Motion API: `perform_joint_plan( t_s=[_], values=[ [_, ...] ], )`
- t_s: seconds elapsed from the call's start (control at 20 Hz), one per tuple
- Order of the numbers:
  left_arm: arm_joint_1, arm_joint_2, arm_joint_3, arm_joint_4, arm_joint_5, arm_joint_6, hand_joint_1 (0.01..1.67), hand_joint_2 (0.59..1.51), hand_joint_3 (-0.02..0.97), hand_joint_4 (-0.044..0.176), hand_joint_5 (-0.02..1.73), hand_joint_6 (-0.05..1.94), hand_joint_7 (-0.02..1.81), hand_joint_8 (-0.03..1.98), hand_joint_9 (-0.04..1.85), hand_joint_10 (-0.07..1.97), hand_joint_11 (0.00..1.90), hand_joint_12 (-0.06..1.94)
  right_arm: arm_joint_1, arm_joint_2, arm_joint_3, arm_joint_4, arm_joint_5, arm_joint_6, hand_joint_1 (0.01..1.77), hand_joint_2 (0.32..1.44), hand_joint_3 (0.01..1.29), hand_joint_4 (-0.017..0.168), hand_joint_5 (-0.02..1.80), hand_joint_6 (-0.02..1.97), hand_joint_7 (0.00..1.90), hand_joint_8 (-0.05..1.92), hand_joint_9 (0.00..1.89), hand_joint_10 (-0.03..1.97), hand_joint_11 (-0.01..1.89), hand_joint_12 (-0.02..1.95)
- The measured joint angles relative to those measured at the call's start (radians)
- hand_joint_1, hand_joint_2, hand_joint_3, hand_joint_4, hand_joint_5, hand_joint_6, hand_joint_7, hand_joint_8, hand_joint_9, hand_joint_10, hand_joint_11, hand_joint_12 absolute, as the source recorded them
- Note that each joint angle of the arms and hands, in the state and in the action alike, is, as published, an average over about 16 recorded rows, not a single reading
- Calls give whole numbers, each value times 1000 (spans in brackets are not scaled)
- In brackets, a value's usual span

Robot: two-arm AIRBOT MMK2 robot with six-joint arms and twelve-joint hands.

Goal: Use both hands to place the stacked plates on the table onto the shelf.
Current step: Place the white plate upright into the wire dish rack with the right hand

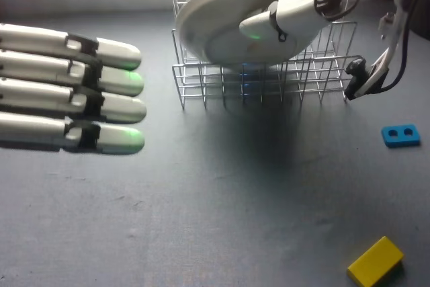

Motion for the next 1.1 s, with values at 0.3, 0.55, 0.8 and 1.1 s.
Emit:
perform_joint_plan(
  t_s=[0.3,0.55,0.8,1.1],
  values=[
    [8,2,4,-8,-51,-9,19,1138,15,8,77,19,86,4,53,16,26,16,-32,-11,30,3,5,0,1194,1097,12,-5,800,1159,964,1089,991,769,697,1394],
    [14,2,0,-1,-98,-6,19,1139,15,8,83,19,92,4,57,16,33,16,-50,-16,47,4,5,0,1192,1114,12,-4,783,1184,941,1111,980,778,684,1405],
    [19,2,-9,0,-122,4,19,1139,15,8,84,19,98,3,59,16,29,16,-66,-17,56,5,4,0,1190,1123,11,-2,781,1176,927,1132,951,804,655,1429],
    [24,3,-19,-4,-121,16,20,1139,14,8,80,18,91,3,52,16,27,17,-78,-15,57,4,5,1,1120,1154,11,1,744,1081,879,877,841,747,535,1448]
  ],
)
